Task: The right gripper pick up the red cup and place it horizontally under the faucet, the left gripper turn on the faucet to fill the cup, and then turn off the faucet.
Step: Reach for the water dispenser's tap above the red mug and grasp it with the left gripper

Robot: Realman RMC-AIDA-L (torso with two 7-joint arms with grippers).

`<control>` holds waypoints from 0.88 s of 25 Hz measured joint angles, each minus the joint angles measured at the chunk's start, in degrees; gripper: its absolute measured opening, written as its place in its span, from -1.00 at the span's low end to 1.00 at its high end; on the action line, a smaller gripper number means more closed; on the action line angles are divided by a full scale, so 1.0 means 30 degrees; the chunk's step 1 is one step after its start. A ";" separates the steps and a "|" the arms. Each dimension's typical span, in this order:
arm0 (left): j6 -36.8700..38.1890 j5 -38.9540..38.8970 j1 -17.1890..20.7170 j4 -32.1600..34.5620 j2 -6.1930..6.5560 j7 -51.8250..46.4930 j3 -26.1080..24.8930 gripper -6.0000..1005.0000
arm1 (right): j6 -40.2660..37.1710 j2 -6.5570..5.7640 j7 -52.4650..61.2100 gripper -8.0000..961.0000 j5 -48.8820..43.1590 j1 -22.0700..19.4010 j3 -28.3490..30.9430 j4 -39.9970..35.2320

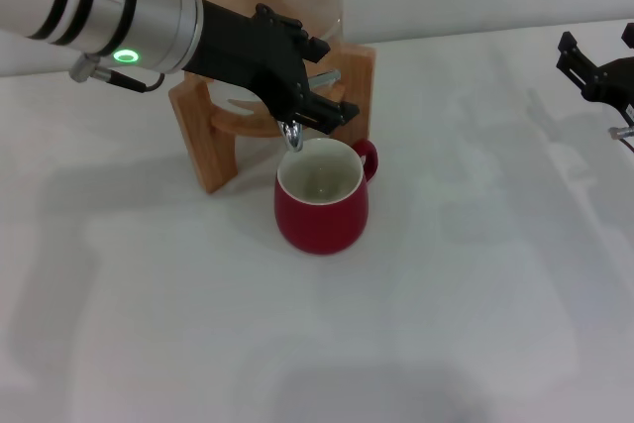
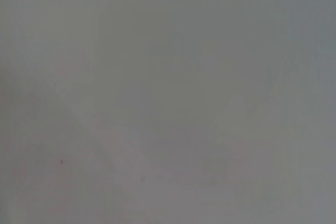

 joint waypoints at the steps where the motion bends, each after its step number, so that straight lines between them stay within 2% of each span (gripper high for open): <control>1: 0.0009 0.0008 0.0000 -0.0001 0.0001 0.0005 0.0007 0.65 | 0.0000 0.0000 0.0000 0.82 0.0000 0.0001 -0.0001 0.0001; 22: 0.0081 0.0512 -0.0218 -0.0201 -0.0031 0.0022 0.0252 0.65 | -0.0026 0.0000 -0.0019 0.82 -0.0001 0.0002 -0.0029 0.0002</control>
